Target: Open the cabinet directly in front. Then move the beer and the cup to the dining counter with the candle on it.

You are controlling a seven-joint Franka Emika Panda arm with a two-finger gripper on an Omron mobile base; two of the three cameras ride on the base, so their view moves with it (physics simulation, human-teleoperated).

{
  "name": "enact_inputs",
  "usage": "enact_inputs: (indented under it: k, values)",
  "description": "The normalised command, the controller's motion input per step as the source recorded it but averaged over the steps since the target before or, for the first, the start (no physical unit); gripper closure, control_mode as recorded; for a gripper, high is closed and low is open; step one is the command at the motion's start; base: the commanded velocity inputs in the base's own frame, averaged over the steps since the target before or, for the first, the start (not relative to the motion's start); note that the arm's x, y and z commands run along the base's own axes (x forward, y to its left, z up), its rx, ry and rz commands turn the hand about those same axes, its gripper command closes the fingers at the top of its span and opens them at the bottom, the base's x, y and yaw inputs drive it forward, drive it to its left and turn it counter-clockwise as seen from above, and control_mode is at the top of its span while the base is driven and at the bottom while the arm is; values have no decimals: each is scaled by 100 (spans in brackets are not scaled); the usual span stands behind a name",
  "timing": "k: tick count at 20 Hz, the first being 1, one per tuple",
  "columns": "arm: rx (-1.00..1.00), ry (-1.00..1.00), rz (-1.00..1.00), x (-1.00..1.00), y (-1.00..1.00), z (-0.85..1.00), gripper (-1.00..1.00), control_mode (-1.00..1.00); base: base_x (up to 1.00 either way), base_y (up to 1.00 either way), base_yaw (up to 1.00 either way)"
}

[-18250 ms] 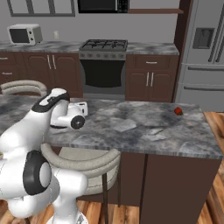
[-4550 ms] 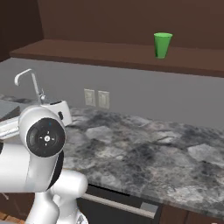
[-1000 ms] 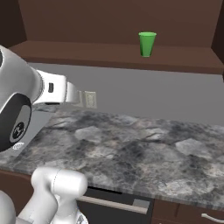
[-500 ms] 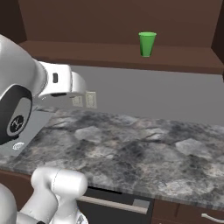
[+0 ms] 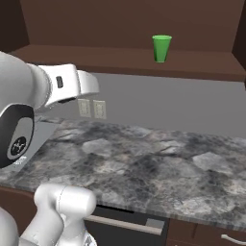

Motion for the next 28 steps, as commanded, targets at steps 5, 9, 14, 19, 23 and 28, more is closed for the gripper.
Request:
enact_inputs:
  k: [5, 9, 14, 19, 23, 28]
  values:
    - [-9, -1, 0, 8, 0, 49, -100, -100, 0, 0, 0]
    - [-8, 0, 0, 9, 0, 60, -100, -100, 0, 0, 0]
    - [-3, 0, 0, 10, -1, 27, -100, -100, 0, 0, 0]
    - [0, 1, 0, 12, -12, 0, -100, -100, 0, 0, 0]
    - [0, 3, 0, 14, -5, 0, -100, -100, 0, 0, 0]
    - [0, 0, 0, 23, -10, 1, -100, -100, 0, 0, 0]
